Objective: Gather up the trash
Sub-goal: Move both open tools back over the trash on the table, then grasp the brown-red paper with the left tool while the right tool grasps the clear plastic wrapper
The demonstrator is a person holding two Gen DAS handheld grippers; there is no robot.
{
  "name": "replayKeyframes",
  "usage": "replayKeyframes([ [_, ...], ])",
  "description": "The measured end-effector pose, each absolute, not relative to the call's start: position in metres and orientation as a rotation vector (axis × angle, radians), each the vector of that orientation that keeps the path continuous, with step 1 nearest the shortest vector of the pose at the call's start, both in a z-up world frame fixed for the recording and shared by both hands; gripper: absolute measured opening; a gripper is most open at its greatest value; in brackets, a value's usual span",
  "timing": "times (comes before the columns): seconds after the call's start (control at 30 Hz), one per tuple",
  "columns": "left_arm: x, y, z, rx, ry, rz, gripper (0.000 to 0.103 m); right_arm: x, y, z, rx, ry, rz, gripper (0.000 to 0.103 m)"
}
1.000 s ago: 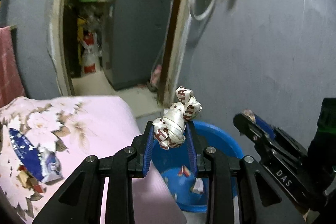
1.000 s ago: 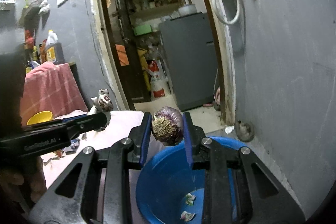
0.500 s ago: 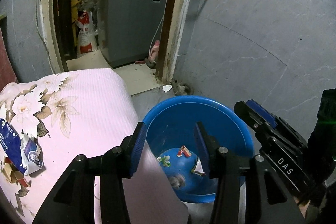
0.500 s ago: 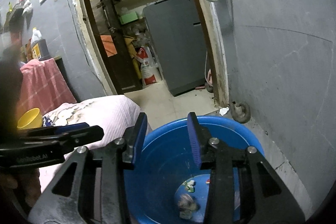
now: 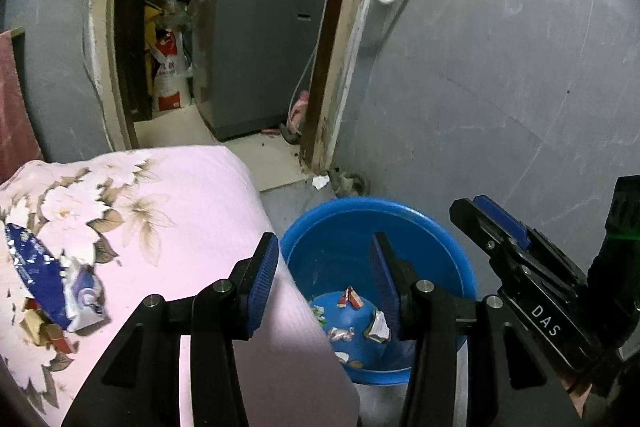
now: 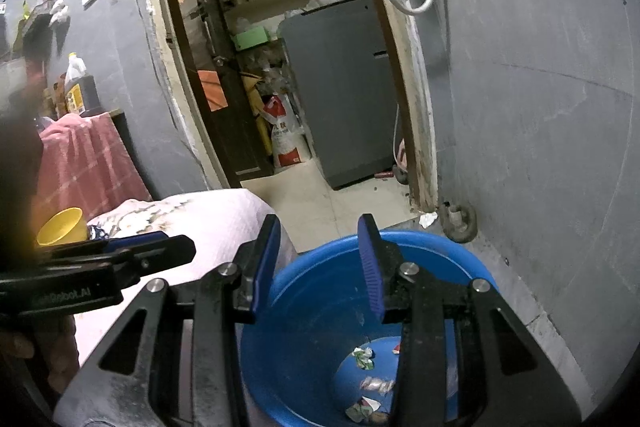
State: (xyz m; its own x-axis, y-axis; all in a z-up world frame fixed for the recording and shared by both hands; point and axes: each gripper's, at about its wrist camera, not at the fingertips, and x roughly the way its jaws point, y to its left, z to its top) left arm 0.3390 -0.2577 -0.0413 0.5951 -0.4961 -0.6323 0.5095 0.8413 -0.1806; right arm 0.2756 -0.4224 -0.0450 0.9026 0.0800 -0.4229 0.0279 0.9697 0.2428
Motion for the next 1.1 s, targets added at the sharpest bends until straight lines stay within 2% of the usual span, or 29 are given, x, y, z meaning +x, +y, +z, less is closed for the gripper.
replayKeyframes([
  [0.4,0.315,-0.177,0.017,-0.096,0.575,-0.501,0.042,0.263,-0.367,0.013,0.175,0.35,0.094,0.049],
  [0.6,0.294,-0.125,0.041,-0.139,0.47,-0.407,0.051,0.256,-0.329,0.037,0.141,0.293,0.14,0.058],
  [0.67,0.285,-0.106,0.047,-0.145,0.427,-0.36,0.057,0.255,-0.316,0.042,0.132,0.281,0.155,0.061],
  [0.8,0.269,-0.077,0.054,-0.149,0.363,-0.293,0.068,0.252,-0.288,0.048,0.117,0.251,0.181,0.075],
  [0.93,0.257,-0.046,0.051,-0.182,0.321,-0.228,0.086,0.247,-0.264,0.053,0.108,0.214,0.202,0.092],
  [1.0,0.25,-0.033,0.048,-0.193,0.304,-0.187,0.097,0.245,-0.252,0.054,0.099,0.196,0.206,0.098],
  [1.03,0.246,-0.027,0.047,-0.2,0.291,-0.162,0.1,0.244,-0.248,0.055,0.097,0.188,0.208,0.102],
  [1.1,0.24,-0.013,0.045,-0.21,0.267,-0.123,0.101,0.242,-0.238,0.056,0.096,0.165,0.219,0.103],
])
